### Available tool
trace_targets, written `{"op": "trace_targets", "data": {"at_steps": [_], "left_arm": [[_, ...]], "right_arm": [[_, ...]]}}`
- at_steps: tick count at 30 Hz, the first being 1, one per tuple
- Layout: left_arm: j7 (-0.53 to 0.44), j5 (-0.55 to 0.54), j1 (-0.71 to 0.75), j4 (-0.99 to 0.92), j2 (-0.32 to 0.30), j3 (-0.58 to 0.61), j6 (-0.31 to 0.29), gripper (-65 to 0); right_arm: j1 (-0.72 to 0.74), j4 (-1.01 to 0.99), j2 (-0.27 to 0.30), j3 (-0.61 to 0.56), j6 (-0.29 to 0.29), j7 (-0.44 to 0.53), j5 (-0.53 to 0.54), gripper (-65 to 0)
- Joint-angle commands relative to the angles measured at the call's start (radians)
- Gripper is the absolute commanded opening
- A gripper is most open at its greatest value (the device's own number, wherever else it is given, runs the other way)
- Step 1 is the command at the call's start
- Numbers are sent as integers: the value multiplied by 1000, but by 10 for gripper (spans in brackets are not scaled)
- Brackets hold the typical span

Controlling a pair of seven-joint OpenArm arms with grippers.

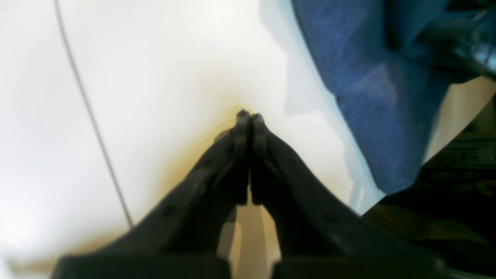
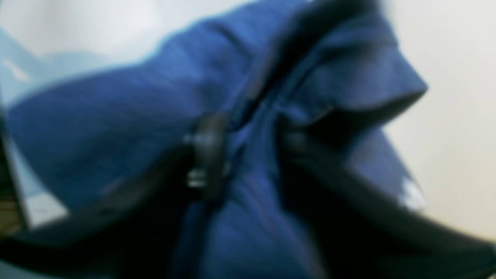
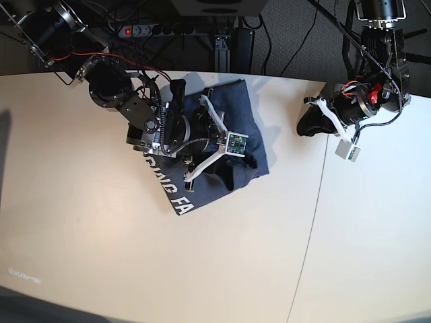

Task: Fold the T-shirt properly
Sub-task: 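Grasp the lettered shirt end with the right gripper and fold it over the stack, then release the right gripper and withdraw it beside the folded shirt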

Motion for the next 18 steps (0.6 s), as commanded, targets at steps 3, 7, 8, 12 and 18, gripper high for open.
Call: {"op": "trace_targets", "data": {"at_steps": [3,7,8,12,18], "left_arm": [[-10,-23,-8,13,-8,-5,-34,-650],[-10,-23,-8,13,-8,-5,-34,-650],[-10,-23,-8,13,-8,-5,-34,-650],[-10,-23,-8,13,-9,-5,-34,-650],[-9,-23,-8,13,-8,-5,-34,-650]], "right_arm": [[21,8,-21,6,-32,15,114,-279],[21,8,-70,6,-28,14,262,-280],[21,8,-84,6,-29,15,285,-280],[25,9,-145,8,-29,16,312,-281],[60,12,-220,113,-29,16,293,-468]]}}
